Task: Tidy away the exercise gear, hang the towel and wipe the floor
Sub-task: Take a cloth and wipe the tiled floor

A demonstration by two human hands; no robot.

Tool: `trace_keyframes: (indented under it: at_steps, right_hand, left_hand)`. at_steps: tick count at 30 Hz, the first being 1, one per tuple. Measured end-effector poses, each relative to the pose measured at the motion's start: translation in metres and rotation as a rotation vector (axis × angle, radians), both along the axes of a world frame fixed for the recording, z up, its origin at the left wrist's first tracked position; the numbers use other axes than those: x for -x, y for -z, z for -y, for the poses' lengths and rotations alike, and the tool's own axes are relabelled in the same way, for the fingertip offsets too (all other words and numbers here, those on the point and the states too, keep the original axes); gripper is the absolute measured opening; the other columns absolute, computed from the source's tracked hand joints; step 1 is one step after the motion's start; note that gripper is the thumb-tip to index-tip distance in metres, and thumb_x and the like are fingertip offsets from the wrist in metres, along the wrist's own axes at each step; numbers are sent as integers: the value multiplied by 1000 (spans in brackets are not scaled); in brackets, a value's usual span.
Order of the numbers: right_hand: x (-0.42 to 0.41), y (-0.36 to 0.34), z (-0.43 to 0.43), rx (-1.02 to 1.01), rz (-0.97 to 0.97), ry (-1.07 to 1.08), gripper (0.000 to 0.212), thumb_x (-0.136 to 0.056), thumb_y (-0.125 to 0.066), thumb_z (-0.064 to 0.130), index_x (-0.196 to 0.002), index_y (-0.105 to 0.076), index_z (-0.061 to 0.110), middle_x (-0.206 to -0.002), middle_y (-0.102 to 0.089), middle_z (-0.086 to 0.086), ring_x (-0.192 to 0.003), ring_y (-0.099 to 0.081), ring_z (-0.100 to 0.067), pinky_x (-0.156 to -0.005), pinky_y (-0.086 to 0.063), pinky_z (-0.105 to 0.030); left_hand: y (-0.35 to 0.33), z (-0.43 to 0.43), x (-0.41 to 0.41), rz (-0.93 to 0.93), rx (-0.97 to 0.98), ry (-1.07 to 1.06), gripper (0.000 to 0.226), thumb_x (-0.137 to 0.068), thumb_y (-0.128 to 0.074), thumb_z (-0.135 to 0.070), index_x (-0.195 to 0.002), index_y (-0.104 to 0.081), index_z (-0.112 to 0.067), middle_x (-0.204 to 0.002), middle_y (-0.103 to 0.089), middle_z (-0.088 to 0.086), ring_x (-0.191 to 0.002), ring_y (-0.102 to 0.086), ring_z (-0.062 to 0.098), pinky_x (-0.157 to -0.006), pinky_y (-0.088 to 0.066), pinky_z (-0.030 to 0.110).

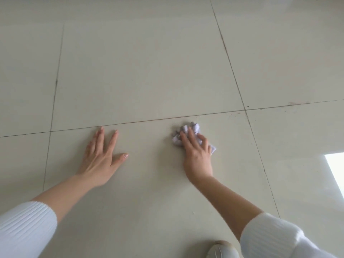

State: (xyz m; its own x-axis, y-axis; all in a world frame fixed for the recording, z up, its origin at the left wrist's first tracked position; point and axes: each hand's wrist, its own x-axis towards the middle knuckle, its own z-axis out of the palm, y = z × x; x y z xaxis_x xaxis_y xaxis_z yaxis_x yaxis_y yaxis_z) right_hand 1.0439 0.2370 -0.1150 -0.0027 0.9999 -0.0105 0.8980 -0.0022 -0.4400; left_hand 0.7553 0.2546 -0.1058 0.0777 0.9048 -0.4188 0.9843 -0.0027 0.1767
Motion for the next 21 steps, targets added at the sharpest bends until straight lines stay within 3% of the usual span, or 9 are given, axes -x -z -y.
trace_keyframes:
  at_steps: [5,7,10,12,14,17,19,21]
  right_hand:
    - [50,3,81,-45,-34,-447,69,-70,-50,-3,-135,-54,19,-148,-44,-2,-117,-39,-30,-89,-47,-40]
    - [54,4,102,-7,-40,-674,68,-72,-42,2,-137,-51,22,-151,-41,2,-119,-39,-29,-90,-48,-38]
    - [33,1,91,-21,71,-982,65,-77,-36,10,-139,-49,23,-151,-41,2,-123,-42,-24,-90,-48,-31]
    - [11,3,62,-66,158,-1029,62,-80,-42,12,-142,-47,21,-151,-41,0,-127,-46,-23,-89,-46,-31]
    - [-13,9,27,-105,201,-869,59,-85,-45,10,-144,-44,16,-151,-39,-4,-134,-43,-26,-98,-41,-36]
    - [-35,9,-22,-93,214,-384,54,-96,-32,18,-150,-31,13,-157,-26,-5,-145,-22,-28,-113,-29,-45]
    - [-29,6,-45,8,147,-78,55,-98,-24,17,-152,-21,14,-161,-11,-2,-149,-4,-25,-119,-14,-43]
    - [-6,7,-55,48,56,107,56,-98,-27,7,-153,-20,13,-162,-6,-2,-149,4,-24,-121,-5,-38]
  left_hand:
    - [3,-2,-3,0,-1,-12,87,-84,-17,-73,-152,12,-27,-156,26,13,-145,23,25,-117,7,42]
    - [4,-2,-3,-7,-6,-7,88,-82,-18,-72,-151,11,-27,-156,25,13,-144,23,25,-117,7,41]
    - [2,-2,-2,14,-12,4,81,-90,-26,-65,-152,10,-27,-157,25,11,-145,23,24,-118,7,41]
    - [1,-2,5,32,-20,31,76,-93,-27,-61,-152,8,-28,-157,24,9,-145,21,23,-119,4,41]
    - [0,1,15,46,-24,38,73,-94,-27,-59,-152,7,-30,-158,24,7,-145,21,21,-120,2,41]
    - [-1,13,36,25,-20,-24,74,-93,-26,-58,-152,8,-30,-157,25,6,-145,22,21,-119,3,41]
    - [0,22,53,14,-33,-66,76,-91,-19,-66,-152,7,-29,-157,25,6,-144,23,20,-118,4,41]
    - [3,28,65,4,-30,-71,83,-83,-9,-73,-152,8,-30,-157,26,4,-143,26,18,-118,4,40]
